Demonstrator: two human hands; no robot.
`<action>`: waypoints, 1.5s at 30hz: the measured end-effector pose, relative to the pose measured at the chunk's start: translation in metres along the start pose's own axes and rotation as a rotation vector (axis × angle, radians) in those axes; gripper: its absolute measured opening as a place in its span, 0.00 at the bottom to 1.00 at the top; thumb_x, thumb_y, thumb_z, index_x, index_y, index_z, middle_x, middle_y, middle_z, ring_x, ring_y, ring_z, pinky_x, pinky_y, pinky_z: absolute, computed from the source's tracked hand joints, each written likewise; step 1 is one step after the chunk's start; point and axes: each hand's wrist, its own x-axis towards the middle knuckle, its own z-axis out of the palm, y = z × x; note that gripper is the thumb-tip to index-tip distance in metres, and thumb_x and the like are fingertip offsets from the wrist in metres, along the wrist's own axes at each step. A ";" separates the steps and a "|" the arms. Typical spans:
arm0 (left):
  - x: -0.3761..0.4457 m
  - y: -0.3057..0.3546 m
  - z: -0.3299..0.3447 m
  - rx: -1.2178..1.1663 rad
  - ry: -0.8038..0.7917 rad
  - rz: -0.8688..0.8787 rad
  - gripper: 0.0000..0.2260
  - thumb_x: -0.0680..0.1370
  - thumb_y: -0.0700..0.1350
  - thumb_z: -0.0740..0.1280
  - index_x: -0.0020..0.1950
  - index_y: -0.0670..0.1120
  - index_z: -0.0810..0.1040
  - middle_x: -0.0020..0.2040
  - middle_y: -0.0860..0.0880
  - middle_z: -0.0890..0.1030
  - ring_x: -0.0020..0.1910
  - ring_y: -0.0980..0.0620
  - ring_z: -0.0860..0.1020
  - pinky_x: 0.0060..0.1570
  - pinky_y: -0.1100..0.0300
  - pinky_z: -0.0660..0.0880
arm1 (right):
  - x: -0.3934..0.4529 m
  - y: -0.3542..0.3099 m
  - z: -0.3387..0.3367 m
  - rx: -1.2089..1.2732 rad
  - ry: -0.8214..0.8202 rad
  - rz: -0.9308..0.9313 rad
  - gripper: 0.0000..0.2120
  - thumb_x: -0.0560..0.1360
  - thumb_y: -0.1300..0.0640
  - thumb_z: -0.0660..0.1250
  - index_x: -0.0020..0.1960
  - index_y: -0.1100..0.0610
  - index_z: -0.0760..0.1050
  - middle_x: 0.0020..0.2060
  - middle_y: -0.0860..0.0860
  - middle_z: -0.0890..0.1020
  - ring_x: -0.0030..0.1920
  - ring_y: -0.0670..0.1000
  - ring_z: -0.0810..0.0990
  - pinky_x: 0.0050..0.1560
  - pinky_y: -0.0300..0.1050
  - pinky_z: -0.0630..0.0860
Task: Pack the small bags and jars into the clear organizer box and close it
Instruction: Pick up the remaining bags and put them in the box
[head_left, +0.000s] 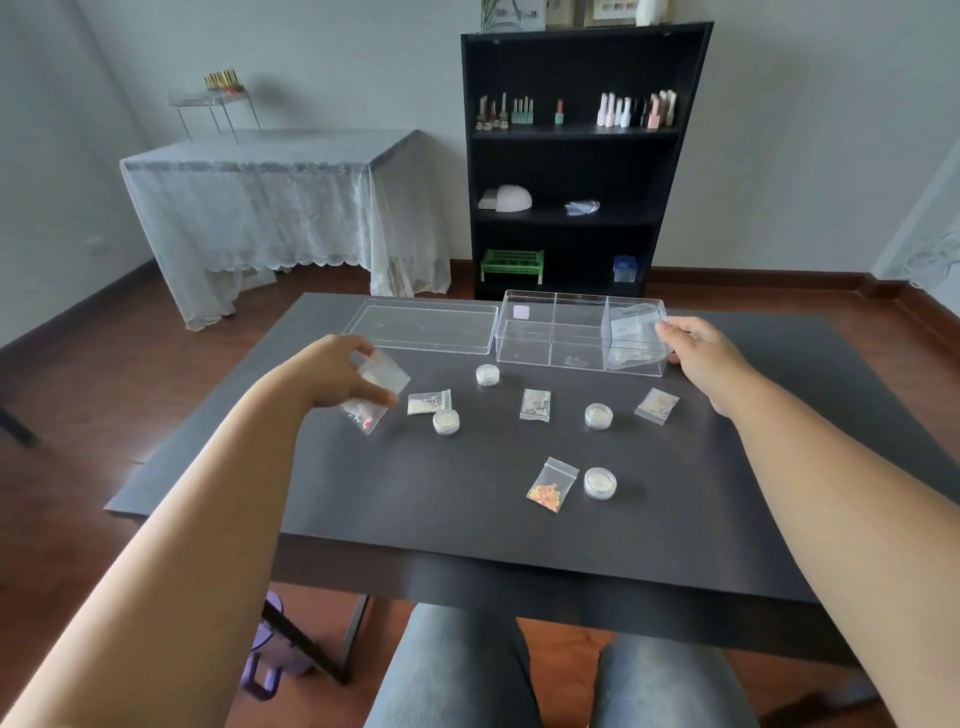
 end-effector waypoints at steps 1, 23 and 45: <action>0.000 0.007 -0.001 -0.021 0.032 0.035 0.34 0.59 0.53 0.83 0.61 0.49 0.74 0.52 0.47 0.78 0.48 0.48 0.77 0.45 0.54 0.73 | 0.000 0.000 0.000 -0.004 0.001 -0.002 0.20 0.76 0.40 0.63 0.64 0.47 0.74 0.60 0.47 0.78 0.57 0.51 0.77 0.55 0.47 0.71; 0.057 0.243 0.118 -0.280 -0.066 0.404 0.07 0.81 0.43 0.60 0.59 0.45 0.69 0.46 0.43 0.80 0.38 0.49 0.82 0.29 0.64 0.79 | -0.009 -0.002 -0.004 -0.169 -0.025 -0.104 0.27 0.80 0.37 0.49 0.57 0.57 0.74 0.47 0.53 0.80 0.47 0.52 0.79 0.46 0.48 0.69; 0.079 0.250 0.131 0.452 0.057 0.600 0.12 0.77 0.49 0.67 0.58 0.49 0.83 0.60 0.48 0.70 0.59 0.44 0.68 0.49 0.54 0.73 | -0.009 0.002 -0.009 0.066 0.044 -0.057 0.17 0.76 0.44 0.65 0.59 0.54 0.76 0.44 0.50 0.83 0.49 0.53 0.81 0.59 0.54 0.76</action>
